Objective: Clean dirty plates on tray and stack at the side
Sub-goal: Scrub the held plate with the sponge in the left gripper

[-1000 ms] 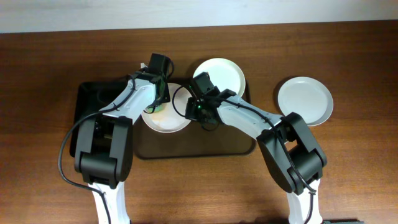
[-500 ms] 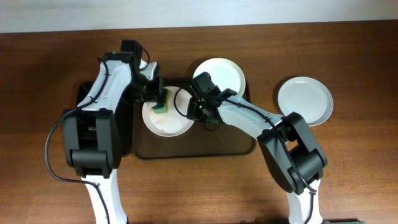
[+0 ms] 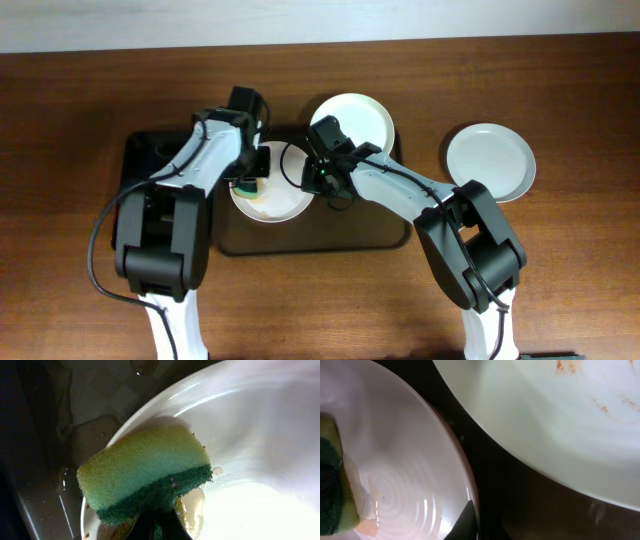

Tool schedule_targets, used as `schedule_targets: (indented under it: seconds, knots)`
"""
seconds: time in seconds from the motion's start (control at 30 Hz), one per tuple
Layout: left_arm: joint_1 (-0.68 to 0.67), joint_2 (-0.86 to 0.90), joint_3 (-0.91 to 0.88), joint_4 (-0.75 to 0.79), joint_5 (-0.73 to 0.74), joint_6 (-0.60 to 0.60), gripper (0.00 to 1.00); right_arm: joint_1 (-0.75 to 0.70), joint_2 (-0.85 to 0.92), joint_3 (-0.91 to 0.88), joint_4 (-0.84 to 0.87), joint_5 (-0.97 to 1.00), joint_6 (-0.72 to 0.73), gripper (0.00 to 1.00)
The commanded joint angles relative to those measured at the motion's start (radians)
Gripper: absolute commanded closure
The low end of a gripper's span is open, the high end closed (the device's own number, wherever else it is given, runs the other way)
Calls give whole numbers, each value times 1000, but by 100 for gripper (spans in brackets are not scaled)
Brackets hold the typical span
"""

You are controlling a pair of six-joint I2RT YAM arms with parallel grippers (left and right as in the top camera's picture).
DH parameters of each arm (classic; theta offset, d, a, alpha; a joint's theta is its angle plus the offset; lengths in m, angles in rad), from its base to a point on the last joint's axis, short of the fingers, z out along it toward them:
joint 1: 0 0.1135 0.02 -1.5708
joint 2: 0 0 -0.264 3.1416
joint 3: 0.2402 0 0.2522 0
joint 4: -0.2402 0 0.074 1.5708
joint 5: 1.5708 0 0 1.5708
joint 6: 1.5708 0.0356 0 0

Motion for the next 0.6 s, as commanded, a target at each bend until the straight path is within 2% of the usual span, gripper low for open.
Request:
schedule_targets:
  seconds: [0.0, 0.07, 0.1, 0.2, 0.27, 0.33, 0.43, 0.57]
  knots:
    - [-37, 65, -12, -78, 256, 1, 99, 5, 24, -10, -5, 12, -13, 96]
    - [21, 65, 53, -101, 532, 58, 99, 5, 24, -10, -5, 12, -13, 96]
    - [62, 65, 85, -124, 618, 67, 99, 5, 24, -10, -5, 12, -13, 96]
    - [144, 65, 137, -144, 634, 67, 99, 5, 24, -10, -4, 11, -13, 96]
    - [165, 65, 138, -121, 524, 66, 99, 5, 24, -10, -4, 11, -13, 96]
    - [158, 65, 138, -100, 352, 62, 99, 5, 24, -10, -3, 11, -13, 96]
    - [107, 65, 122, -62, 168, 57, 99, 5, 24, -10, -1, 11, -13, 96]
    - [13, 65, 109, -99, -122, -63, 99, 5, 24, -10, 0, 12, -13, 96]
